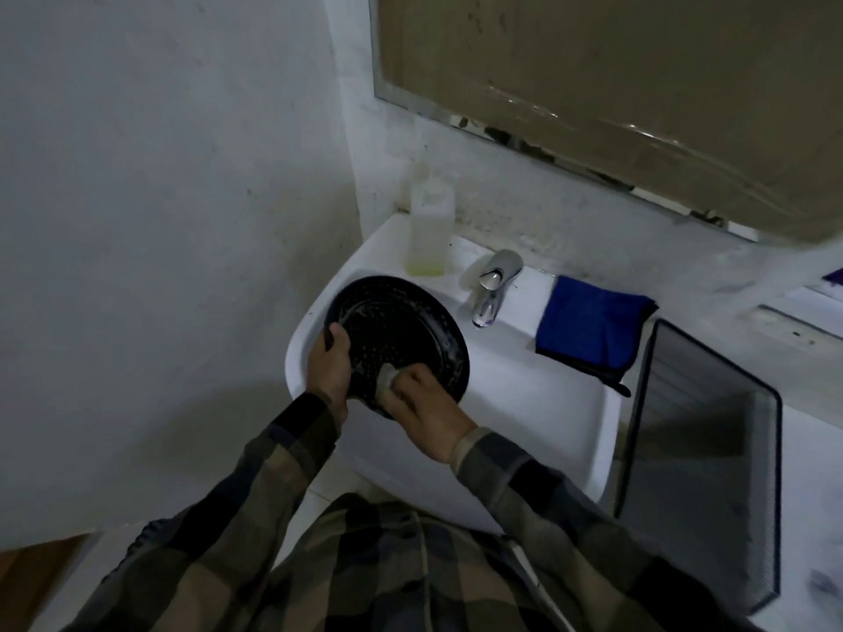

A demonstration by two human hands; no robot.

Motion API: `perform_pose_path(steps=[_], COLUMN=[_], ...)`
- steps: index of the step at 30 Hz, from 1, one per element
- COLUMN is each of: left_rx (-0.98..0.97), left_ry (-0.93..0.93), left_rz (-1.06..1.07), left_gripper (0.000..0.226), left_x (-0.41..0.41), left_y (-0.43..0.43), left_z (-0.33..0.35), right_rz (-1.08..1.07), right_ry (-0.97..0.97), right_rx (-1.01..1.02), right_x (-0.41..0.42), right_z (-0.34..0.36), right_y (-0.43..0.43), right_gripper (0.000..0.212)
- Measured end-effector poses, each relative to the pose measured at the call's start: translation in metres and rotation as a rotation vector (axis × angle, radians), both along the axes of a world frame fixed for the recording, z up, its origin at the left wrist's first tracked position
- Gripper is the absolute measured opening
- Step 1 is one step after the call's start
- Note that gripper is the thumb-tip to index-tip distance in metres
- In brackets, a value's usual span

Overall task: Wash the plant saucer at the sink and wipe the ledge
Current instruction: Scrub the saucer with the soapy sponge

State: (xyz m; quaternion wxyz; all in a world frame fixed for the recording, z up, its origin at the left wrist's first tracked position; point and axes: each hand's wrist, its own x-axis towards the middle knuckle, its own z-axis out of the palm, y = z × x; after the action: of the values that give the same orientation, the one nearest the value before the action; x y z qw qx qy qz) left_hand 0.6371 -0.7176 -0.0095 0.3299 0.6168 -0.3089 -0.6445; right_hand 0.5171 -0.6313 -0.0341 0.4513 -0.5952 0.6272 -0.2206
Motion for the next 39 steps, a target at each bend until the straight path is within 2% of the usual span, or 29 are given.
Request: perform_pose_path(steps=[3,6,11,14,18,20,23,25,28,29,34,37,39], left_rx=[-0.066,-0.133,-0.09,-0.041,-0.008,0.035,0.104,0.158,0.21,0.225,0.318,0.348,0.35], left_ry=[-0.016,-0.063,-0.026,0.013,0.033,0.057,0.051,0.074,0.109,0.126,0.227,0.237,0.231], left_rz=[-0.018,-0.067,-0.139,-0.218,-0.143,-0.089,-0.067,-0.029,-0.014,-0.022,-0.1,-0.151,-0.195], left_gripper=[0.047,0.045,0.045,0.046,0.047,0.048,0.049,0.05,0.051,0.052,0.054,0.052,0.051], left_x=[-0.006,-0.009,-0.003,0.001,0.009,0.015,0.02,0.022,0.022,0.021,0.02,0.021,0.021], left_y=[-0.004,-0.003,-0.002,0.002,0.0,-0.005,-0.007,-0.009,-0.017,-0.019,-0.029,-0.032,-0.036], left_z=[0.008,0.011,0.006,0.003,0.002,-0.001,-0.007,-0.011,-0.01,-0.01,-0.008,-0.005,-0.002], right_rz=[-0.085,-0.072,0.102,0.183,-0.015,-0.013,0.072,0.137,0.187,0.21,0.288,0.29,0.274], right_ry=[-0.012,-0.018,0.076,0.367,0.324,0.371,0.348,0.371,0.422,0.427,0.463,0.494,0.5], right_rx=[0.04,0.1,-0.061,-0.165,-0.151,-0.061,-0.067,-0.148,-0.363,-0.46,-0.798,-0.919,-0.957], right_x=[0.008,0.007,0.01,0.002,-0.026,-0.039,-0.046,-0.045,-0.045,-0.047,-0.05,-0.051,-0.053], right_z=[-0.005,-0.005,-0.002,-0.006,-0.025,-0.029,-0.02,-0.008,0.003,0.003,0.002,0.004,0.005], right_y=[-0.012,-0.019,-0.033,-0.06,-0.067,-0.055,-0.03,-0.011,0.009,0.01,-0.006,-0.014,-0.016], right_gripper=[0.028,0.049,0.066,0.062,0.059,0.054,0.049,0.05,0.074,0.075,0.052,0.026,0.028])
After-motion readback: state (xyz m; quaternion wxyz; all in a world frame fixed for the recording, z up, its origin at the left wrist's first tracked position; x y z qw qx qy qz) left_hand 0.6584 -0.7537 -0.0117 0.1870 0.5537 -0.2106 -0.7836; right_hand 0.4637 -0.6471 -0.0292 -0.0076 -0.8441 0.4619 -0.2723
